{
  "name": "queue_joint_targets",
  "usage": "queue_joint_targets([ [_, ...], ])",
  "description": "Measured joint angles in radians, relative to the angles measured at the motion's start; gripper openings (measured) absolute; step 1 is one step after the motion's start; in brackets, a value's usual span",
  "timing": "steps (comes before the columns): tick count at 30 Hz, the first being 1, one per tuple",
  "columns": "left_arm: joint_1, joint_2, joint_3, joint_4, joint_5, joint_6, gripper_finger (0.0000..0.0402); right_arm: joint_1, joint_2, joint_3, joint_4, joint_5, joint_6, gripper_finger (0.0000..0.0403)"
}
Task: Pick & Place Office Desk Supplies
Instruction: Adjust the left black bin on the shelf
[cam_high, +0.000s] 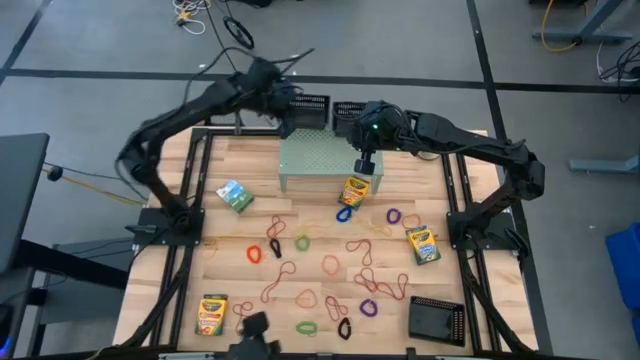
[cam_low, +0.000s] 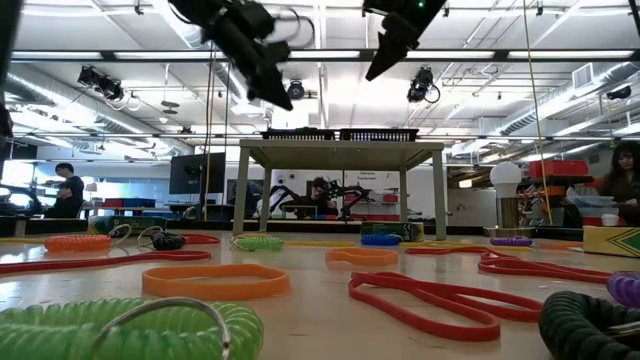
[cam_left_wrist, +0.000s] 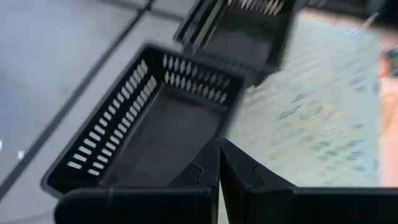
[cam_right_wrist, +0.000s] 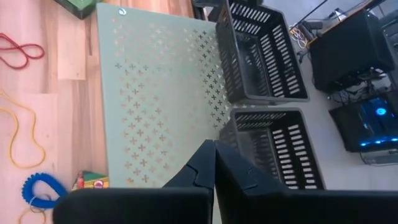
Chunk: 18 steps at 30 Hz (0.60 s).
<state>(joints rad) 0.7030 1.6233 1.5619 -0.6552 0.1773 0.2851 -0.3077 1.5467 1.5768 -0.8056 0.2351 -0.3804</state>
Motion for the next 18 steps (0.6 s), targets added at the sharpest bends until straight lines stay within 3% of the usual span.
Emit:
queue_joint_targets([
  [8,0.004,0.165,0.184,-0.139,-0.022,0.020,0.0006,0.000,0.000,0.000,0.000,0.000,-0.028,0.0006],
  [18,0.004,0.217,0.205,-0.164,-0.113,0.035,0.0006,-0.005,0.000,0.000,0.000,0.000,-0.046,0.0006],
])
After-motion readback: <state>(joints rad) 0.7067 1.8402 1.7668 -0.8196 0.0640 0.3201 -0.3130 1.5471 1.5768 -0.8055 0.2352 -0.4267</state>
